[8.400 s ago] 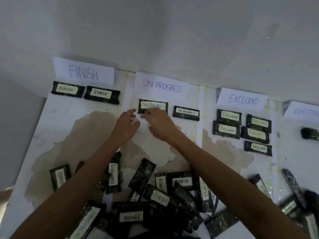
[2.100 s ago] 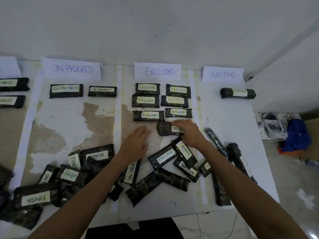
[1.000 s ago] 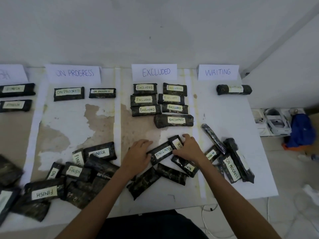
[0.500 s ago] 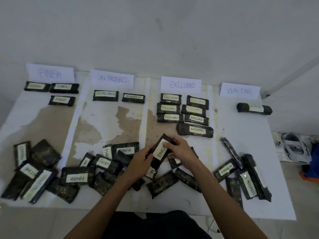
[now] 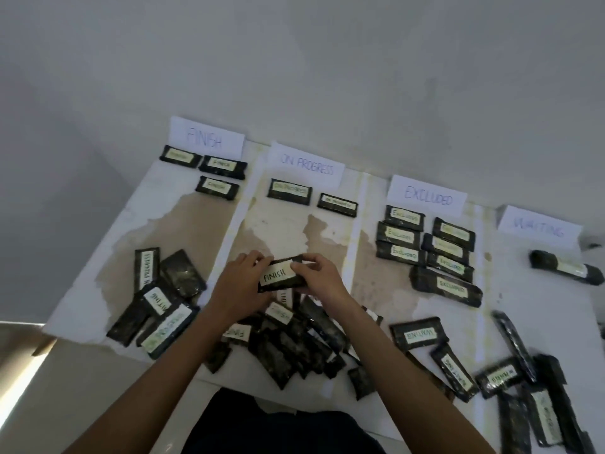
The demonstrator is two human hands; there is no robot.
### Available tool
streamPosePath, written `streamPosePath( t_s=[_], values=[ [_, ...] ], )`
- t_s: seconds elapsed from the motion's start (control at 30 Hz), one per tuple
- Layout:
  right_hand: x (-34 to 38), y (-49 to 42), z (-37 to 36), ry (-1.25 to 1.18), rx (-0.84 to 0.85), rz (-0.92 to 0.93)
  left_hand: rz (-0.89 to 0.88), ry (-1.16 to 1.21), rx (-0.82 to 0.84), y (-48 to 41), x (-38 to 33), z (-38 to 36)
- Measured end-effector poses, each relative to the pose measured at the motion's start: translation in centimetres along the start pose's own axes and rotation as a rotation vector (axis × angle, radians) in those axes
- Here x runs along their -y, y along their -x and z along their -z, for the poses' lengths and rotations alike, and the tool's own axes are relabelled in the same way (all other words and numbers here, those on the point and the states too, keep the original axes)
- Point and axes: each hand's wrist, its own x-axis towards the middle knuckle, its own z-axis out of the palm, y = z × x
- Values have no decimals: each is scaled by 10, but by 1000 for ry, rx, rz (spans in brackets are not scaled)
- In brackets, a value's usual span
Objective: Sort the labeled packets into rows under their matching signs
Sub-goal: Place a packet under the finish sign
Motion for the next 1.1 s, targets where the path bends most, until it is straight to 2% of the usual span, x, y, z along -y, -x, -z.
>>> streamPosePath(
  t_s=[0.17, 0.37, 0.67, 0.83, 0.93, 1.1],
  values=[
    [20, -24, -52, 199, 70, 18, 48, 49, -11, 6, 83, 27],
    [24, -59, -111, 453, 48, 124, 117, 66, -22, 4, 163, 39],
    [15, -123, -172, 986, 26, 422, 261, 5, -45, -29, 274, 37],
    [10, -154, -186, 1245, -35, 562, 264, 16, -28, -69, 321, 39],
    [5, -171, -187, 1306, -40, 604, 240, 65, -17, -97, 340, 40],
    [-9, -189, -175, 1255, -27, 716, 188, 136, 10, -134, 370, 38]
  ],
)
